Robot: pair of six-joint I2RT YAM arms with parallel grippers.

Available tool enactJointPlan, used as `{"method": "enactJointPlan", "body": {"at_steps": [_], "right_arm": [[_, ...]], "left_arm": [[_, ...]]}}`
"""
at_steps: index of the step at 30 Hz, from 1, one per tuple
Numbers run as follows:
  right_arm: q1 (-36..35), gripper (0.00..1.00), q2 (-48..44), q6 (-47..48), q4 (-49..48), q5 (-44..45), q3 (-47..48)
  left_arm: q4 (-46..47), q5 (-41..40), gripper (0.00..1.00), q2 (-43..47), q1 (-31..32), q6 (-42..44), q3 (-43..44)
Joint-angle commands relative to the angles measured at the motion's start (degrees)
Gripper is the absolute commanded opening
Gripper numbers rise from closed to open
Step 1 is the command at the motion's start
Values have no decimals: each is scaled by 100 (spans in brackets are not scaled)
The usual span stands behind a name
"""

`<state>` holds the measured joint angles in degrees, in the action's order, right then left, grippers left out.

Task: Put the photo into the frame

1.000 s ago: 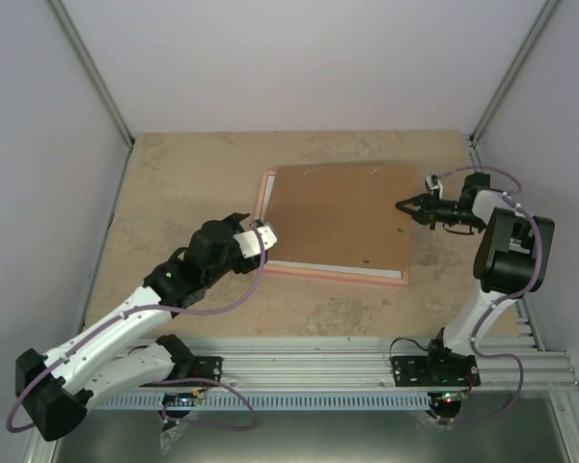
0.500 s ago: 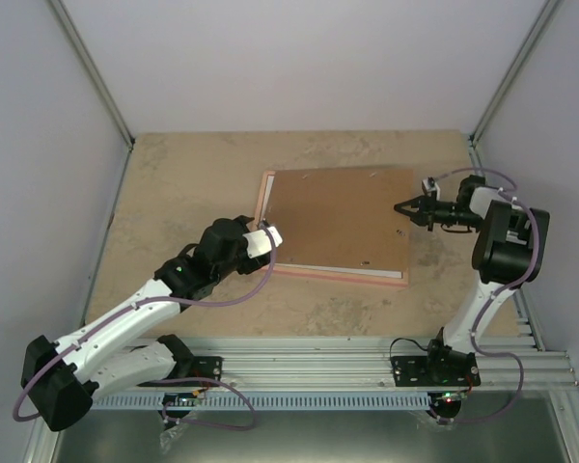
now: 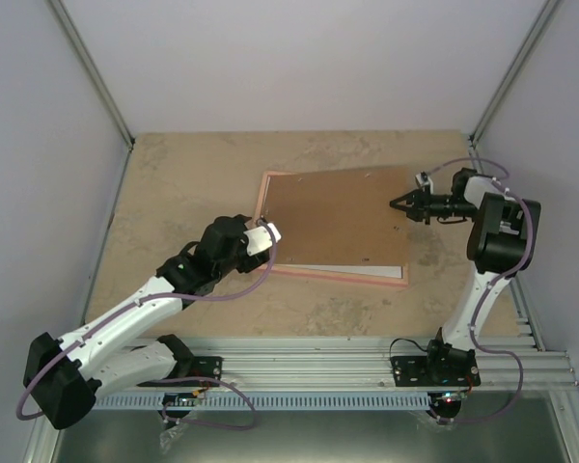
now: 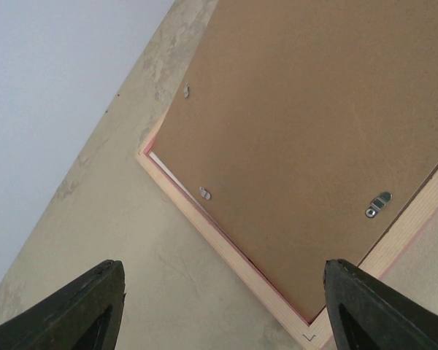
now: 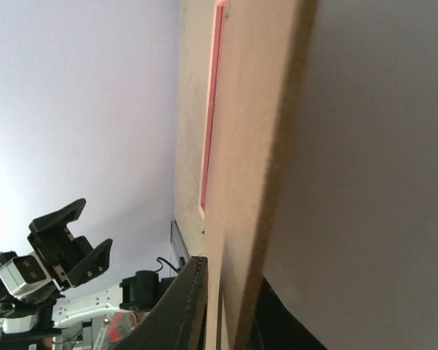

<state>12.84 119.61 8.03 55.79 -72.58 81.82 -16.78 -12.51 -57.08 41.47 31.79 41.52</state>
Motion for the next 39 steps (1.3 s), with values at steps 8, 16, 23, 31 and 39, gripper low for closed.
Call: {"method": "enactJointPlan", "body": {"at_steps": [8,16,23,31,39], "right_arm": [[-79,49,293,4,107,910,645],[-118,94,7,-2,200,1962,829],[-329,95,-131,-50,125,2295,720],[-459,96,-294,-36,218,3329,766],[-402,89,-801,628,180,3961,632]], "left_arm": [[57,-2,78,-154,-283,-537,166],[-163,303,80,-357,-586,-1141,518],[-485,779,80,-949,-941,-1875,1095],[-575,914,83,-1294,-1339,-2343,1509],[-592,1432,85,-1936,-1787,-2658,1861]]}}
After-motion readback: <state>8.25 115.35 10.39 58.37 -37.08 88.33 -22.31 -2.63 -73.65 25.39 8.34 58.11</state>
